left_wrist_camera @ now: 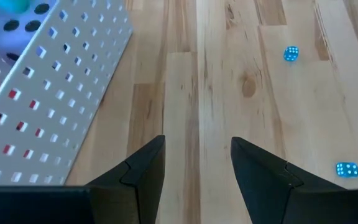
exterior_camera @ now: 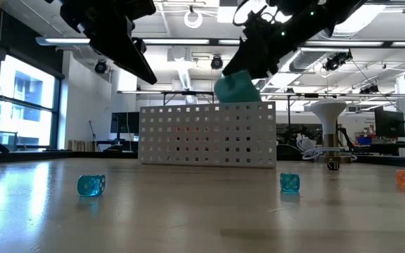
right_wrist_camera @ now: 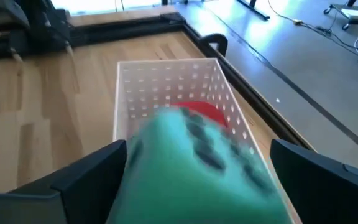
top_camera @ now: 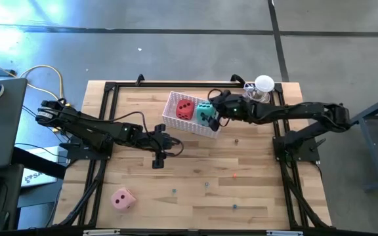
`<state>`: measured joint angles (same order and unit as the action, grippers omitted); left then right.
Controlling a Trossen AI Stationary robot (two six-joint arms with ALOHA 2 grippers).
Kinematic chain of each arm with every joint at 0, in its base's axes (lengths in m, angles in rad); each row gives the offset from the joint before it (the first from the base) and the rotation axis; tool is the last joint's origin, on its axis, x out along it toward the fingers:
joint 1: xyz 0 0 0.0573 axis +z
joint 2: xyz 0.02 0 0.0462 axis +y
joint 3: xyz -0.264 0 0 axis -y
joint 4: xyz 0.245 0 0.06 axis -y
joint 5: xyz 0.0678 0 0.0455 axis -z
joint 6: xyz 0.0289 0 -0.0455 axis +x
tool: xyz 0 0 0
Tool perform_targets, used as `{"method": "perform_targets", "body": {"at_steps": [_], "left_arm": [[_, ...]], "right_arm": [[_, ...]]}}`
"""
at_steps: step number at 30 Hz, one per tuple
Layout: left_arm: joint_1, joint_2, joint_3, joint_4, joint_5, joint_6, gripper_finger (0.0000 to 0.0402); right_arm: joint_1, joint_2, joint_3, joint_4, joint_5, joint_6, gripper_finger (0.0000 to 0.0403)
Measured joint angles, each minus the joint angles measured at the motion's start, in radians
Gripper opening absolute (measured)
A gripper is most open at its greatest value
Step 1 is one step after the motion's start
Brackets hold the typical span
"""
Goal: Pick & Place Dice
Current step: Put the big light green die into the white bin, then put the small black die into the white bin
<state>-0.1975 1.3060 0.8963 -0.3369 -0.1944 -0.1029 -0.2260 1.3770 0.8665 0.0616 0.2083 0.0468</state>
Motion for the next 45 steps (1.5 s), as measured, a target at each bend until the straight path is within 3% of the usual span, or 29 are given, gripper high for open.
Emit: {"method": "perform_targets", "body": {"at_steps": [15,21,27,33,41,45], "left_arm": [[0.000,0.000,0.000,0.000,0.000,0.181,0.0175],[0.000,0.000,0.000,0.000,0.000,0.179,0.0175],[0.000,0.000,0.000,-0.003,0.000,0.097,0.0175],[0.000,0.000,0.000,-0.003,0.004,0.049,0.0175],[-0.002,0.000,0.000,-0.003,0.014,-0.004,0.0175],[-0.002,0.000,0.000,-0.003,0.028,-0.071,0.0175]], "right_arm": [[-0.010,0.021,0.000,0.075,-0.005,-0.047,0.0394],[0.080,-0.038,0.000,0.133,-0.007,-0.120,0.0390],[0.232,-0.139,0.002,-0.002,0.003,-0.139,0.0389],[0.367,-0.177,0.000,-0.337,0.101,0.120,0.0389],[0.500,-0.132,0.000,-0.584,0.139,0.599,0.0389],[0.571,-0.127,0.000,-0.760,0.231,0.829,0.0389]]}}
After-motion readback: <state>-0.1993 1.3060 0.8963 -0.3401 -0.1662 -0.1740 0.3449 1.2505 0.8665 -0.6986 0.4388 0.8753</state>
